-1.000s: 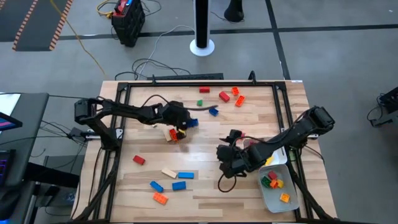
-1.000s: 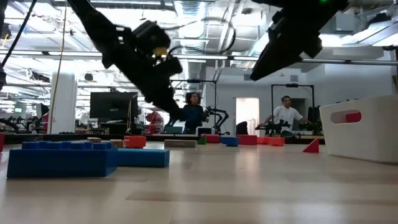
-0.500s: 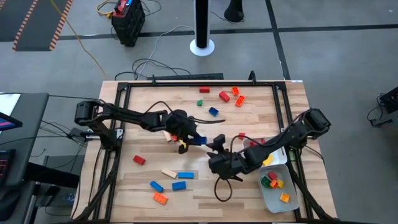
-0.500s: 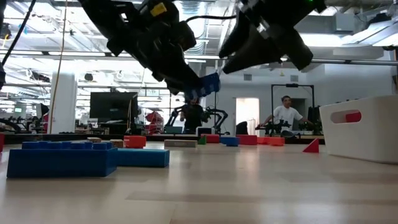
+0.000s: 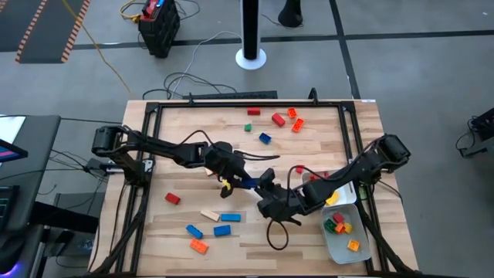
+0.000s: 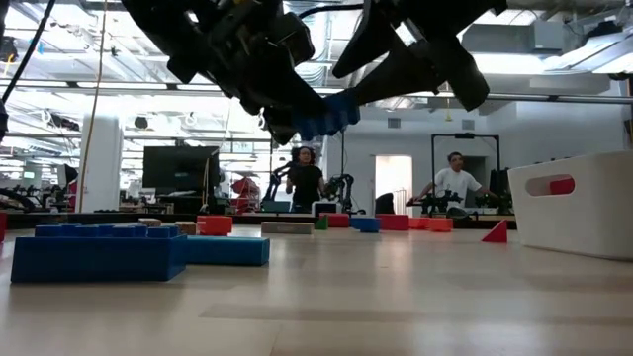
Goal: Sort blocks by size
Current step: Put the 8 stud blue game piece into the white bin
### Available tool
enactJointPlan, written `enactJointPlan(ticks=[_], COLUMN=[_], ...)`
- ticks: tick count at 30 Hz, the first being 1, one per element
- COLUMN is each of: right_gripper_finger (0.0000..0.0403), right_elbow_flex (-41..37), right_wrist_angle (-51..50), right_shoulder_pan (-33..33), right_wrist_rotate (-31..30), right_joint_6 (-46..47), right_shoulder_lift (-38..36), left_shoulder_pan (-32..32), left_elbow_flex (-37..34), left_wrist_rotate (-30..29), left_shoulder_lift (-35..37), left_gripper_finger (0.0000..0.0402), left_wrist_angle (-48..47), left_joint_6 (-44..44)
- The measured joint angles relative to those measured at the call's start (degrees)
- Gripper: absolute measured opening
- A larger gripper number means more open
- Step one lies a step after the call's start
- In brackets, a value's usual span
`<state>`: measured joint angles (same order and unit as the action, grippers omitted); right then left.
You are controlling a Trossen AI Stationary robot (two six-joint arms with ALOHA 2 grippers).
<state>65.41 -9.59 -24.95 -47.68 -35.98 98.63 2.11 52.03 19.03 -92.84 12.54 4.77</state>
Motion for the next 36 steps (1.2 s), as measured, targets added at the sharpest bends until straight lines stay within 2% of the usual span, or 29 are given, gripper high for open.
enactJointPlan(ticks=[5, 14, 18, 22, 24, 31, 34, 36], right_gripper_finger=[0.024, 0.0234, 0.0203, 0.0144, 0.0116, 0.0115, 0.0115, 0.0115], right_elbow_flex=[0.0, 0.0, 0.0, 0.0, 0.0, 0.0, 0.16, 1.61], right_wrist_angle=[0.3, 0.48, 0.63, 0.57, 0.42, -4.68, -10.86, -18.44], right_shoulder_pan=[0.29, 0.35, 0.35, 0.35, 0.33, 0.07, -0.87, -1.87], right_wrist_rotate=[2.6, 2.77, 2.77, 2.85, 2.89, 2.74, 2.53, 2.31], right_joint_6=[-0.07, -0.05, -0.03, -0.1, -0.15, 7.42, 13.92, 21.2], right_shoulder_lift=[-0.04, -0.04, -0.04, -0.04, -0.04, -0.04, -0.47, -0.64], left_shoulder_pan=[-0.53, -0.73, -0.8, -1.03, -1.25, -0.32, 1.07, 1.54], left_elbow_flex=[0.0, 0.0, -0.01, 0.0, -0.01, -0.02, -0.02, -0.02], left_wrist_rotate=[0.25, 0.47, 0.69, 0.75, 0.81, 0.81, 0.8, 0.48], left_shoulder_lift=[0.0, 0.0, 0.0, 0.0, 0.0, 0.77, 3.08, 4.7], left_gripper_finger=[0.0127, 0.0127, 0.0127, 0.0129, 0.015, 0.028, 0.0303, 0.0307], left_wrist_angle=[1.64, 4.42, 5.0, 4.96, 5.0, 1.81, -3.16, -7.32], left_joint_6=[0.66, 1.74, 1.89, 2.03, 2.27, 0.82, -0.14, -1.22])
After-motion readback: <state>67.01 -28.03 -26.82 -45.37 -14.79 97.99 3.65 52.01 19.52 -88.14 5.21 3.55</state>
